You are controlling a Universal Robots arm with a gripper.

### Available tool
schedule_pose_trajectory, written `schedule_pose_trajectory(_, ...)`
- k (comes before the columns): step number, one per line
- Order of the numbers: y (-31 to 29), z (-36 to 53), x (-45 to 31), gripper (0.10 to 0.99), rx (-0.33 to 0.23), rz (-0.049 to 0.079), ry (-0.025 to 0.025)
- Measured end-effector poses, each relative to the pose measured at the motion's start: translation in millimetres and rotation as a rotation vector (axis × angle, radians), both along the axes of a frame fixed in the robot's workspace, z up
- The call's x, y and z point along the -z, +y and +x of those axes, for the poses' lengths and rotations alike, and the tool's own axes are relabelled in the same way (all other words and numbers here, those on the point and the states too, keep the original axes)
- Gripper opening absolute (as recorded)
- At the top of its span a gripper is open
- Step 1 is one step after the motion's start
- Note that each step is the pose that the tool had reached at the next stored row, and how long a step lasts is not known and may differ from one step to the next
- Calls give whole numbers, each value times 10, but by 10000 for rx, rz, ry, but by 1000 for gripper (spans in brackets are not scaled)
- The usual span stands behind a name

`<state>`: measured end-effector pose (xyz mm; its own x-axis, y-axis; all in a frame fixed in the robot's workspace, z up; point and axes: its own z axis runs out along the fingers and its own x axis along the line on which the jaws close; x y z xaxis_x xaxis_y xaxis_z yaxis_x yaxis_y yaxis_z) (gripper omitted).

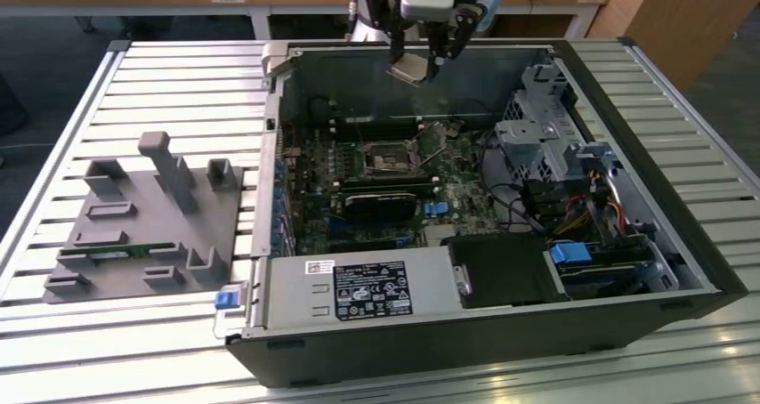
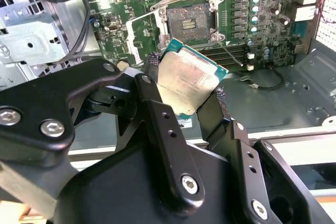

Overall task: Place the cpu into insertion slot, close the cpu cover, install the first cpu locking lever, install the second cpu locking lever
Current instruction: 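Place the cpu into insertion slot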

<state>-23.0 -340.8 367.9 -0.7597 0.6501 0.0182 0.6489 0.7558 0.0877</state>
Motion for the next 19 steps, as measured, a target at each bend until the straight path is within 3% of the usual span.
schedule_pose_trajectory(9,1,0,3,541,801,-7,0)
schedule_pose_trajectory(19,1,0,7,541,2216,-12,1)
